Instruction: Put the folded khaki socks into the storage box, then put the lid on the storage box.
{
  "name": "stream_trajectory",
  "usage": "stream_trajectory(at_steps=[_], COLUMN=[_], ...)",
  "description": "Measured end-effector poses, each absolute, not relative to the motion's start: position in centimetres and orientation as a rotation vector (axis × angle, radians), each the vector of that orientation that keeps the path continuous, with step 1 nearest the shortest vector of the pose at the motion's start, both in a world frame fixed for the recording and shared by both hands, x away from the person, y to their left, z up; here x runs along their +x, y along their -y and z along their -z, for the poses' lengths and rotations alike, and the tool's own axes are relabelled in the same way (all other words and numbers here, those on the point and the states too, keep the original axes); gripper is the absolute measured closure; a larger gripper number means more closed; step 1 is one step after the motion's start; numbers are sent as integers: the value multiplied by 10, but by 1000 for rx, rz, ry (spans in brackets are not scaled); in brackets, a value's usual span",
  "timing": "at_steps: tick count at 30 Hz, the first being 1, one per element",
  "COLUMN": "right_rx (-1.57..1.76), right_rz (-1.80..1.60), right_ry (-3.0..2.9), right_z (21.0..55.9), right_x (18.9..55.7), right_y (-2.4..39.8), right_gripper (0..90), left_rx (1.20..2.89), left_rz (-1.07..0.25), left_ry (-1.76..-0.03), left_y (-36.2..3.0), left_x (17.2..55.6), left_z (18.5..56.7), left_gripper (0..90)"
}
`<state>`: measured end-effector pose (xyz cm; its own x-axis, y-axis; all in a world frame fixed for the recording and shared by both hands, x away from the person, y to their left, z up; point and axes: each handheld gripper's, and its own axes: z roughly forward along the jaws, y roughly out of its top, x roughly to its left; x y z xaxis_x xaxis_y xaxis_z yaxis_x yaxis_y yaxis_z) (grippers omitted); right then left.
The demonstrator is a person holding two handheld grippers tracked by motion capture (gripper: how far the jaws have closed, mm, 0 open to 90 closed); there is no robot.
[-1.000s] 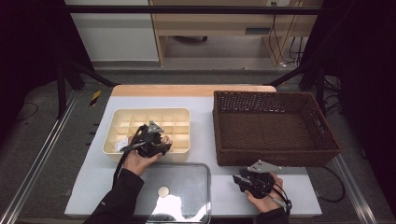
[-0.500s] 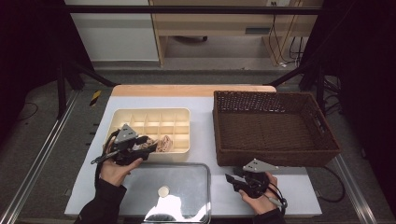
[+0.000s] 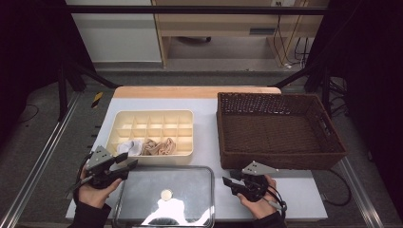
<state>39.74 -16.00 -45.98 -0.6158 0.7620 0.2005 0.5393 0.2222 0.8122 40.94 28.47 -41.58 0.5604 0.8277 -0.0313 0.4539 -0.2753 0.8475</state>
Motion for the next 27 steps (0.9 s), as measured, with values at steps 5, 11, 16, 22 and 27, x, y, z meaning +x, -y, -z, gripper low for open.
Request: stream_trajectory(at_steps=[5,11,16,22,27], right_rx=[1229,1224,1228,1245,1273], right_rz=[-1365,-1379,-1380,-1391,-1396], right_ry=[-2272,-2301,-2312,-2329,-2327], right_z=[460,463,465,471,474], right_x=[397,397,398,396,396], right_y=[150,140,135,129,130], right_gripper=[569,550,550,548,545], left_rx=[1908,1928,1956,1974,1984], left_rz=[-510,-491,-491,-454,-432], left_ry=[-1088,-1139,-1160,-1179,-1183], left_y=[-296,-303,-305,-306,-305], left_x=[399,393,389,384,381], left_z=[436,455,464,470,473], left_gripper=[467,436,430,438,453])
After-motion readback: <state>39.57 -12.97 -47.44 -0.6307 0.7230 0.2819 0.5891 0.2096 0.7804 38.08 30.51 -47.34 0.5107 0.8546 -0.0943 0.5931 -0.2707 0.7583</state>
